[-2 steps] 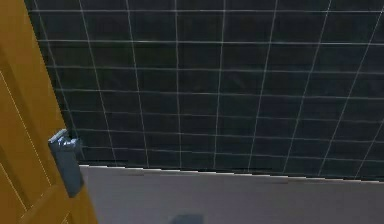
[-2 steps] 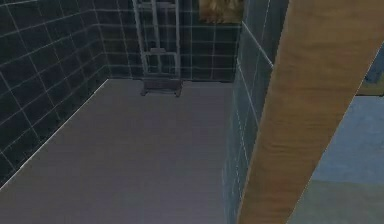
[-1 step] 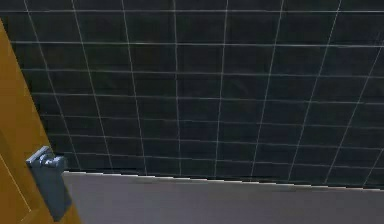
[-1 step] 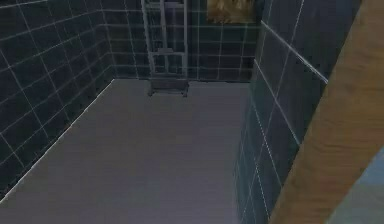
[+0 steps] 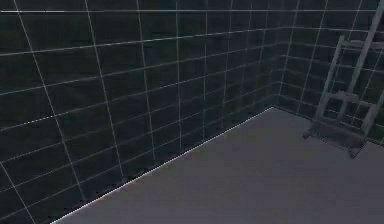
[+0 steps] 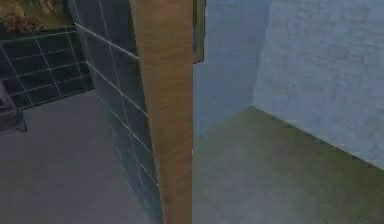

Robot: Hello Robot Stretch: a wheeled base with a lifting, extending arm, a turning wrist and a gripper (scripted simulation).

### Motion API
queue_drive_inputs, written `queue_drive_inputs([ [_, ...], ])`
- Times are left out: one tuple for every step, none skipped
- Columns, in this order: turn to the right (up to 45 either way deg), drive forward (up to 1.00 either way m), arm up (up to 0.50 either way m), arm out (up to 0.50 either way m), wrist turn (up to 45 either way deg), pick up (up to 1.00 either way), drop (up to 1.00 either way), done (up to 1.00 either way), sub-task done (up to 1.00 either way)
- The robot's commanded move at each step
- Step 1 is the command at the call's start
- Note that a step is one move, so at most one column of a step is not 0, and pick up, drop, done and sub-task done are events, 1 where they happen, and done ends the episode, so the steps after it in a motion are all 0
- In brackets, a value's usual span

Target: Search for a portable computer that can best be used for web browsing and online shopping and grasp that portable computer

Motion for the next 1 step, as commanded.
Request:
queue_drive_inputs([
  [42.0, 0.0, 0.0, 0.0, 0.0, 0.0, 0.0, 0.0, 0.0],
])
